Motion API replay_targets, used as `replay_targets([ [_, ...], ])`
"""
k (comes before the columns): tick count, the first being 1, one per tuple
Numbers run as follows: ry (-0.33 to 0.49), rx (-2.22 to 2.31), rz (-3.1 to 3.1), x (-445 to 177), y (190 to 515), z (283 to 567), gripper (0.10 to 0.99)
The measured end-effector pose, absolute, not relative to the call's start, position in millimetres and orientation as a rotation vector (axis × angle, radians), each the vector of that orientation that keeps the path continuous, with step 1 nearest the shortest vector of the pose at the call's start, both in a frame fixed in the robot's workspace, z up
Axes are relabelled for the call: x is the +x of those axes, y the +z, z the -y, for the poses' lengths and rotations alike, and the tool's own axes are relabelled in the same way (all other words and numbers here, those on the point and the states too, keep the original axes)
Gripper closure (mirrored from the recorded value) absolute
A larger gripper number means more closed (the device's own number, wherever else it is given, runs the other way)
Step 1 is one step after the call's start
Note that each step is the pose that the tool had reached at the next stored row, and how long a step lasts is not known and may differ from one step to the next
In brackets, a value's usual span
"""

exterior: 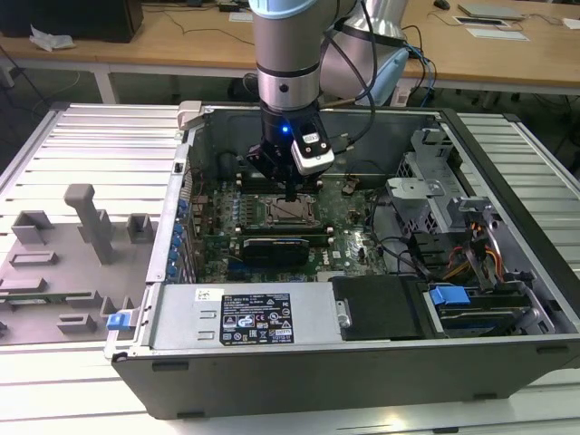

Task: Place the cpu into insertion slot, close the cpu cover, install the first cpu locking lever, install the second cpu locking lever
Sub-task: 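Install the first cpu locking lever, then install the second cpu locking lever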

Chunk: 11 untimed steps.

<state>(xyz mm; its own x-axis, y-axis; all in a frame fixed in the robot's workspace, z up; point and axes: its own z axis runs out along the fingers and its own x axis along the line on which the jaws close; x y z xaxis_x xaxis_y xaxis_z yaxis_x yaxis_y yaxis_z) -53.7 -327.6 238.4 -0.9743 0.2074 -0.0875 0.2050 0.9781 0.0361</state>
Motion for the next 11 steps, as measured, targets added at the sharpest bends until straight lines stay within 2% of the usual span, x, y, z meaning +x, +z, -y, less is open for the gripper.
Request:
replay_targets([
  [11,0.041,0.317,-3.034,-53.8,238.7,327.8,0.980],
])
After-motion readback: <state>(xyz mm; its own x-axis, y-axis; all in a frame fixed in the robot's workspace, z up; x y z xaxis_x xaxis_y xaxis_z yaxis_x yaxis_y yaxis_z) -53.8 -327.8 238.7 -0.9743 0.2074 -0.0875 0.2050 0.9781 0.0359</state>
